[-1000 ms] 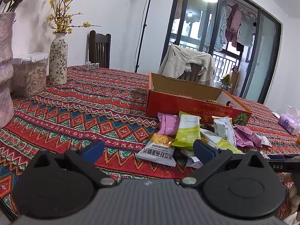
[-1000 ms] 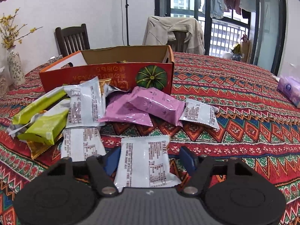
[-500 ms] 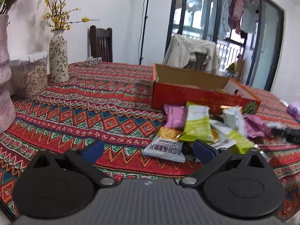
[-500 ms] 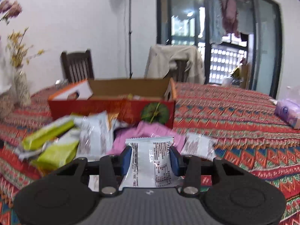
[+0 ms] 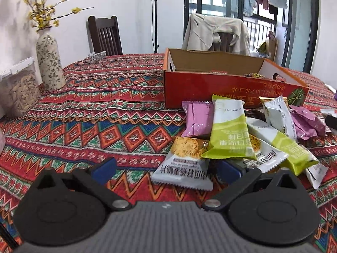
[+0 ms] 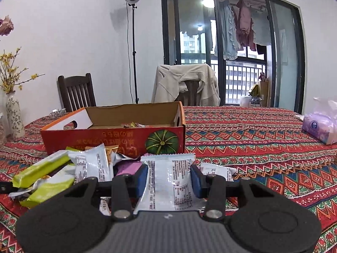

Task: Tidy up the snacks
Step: 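Lower the left gripper onto the white biscuit packet and close it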

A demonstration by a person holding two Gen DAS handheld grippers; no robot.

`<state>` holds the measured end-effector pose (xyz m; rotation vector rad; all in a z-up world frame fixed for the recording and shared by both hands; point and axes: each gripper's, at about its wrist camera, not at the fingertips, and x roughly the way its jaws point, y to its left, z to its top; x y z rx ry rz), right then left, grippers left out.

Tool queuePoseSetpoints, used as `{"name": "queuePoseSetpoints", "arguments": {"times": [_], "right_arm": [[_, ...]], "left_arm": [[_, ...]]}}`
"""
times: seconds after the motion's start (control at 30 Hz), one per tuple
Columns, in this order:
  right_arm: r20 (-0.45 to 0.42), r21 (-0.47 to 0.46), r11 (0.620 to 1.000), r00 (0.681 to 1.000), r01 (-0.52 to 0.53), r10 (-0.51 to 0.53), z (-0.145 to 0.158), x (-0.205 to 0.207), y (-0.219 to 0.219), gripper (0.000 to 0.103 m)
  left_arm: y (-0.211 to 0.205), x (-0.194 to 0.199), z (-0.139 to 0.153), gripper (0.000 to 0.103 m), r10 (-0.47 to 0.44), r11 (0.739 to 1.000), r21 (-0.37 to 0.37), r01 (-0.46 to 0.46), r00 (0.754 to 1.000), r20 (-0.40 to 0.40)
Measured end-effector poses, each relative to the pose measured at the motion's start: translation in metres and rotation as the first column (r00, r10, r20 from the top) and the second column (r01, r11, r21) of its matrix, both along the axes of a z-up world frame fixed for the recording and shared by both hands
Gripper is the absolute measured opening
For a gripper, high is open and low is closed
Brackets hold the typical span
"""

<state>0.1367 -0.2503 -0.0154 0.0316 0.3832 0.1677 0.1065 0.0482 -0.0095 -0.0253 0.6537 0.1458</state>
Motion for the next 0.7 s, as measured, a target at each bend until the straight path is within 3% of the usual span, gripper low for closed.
{"name": "queuePoseSetpoints", "arguments": {"times": [0.27,0.43,0.7], "right_arm": [[0.008,-0.004,1.000,1.000,-0.002,0.002,0.000,-0.001,0.001,0.043],[0.011,0.000,1.000,1.000,-0.002,0.002,0.000,-0.003,0.000,0.043],[0.012,0.005,1.000,1.000,-0.001,0.001,0.000,-0.002,0.000,0.043]], "left_arm": [[-0.002,0.026,-0.008,0.103,0.014,1.000,0.024,-0.013,0.999,-0.046],[0.006,0.036,-0.014,0.103,0.019,0.999,-0.029,-0.022,0.995,-0.098],[0.008,0.041,-0.012,0.103,0.013,0.999,-0.033,-0.017,0.991,-0.134]]}}
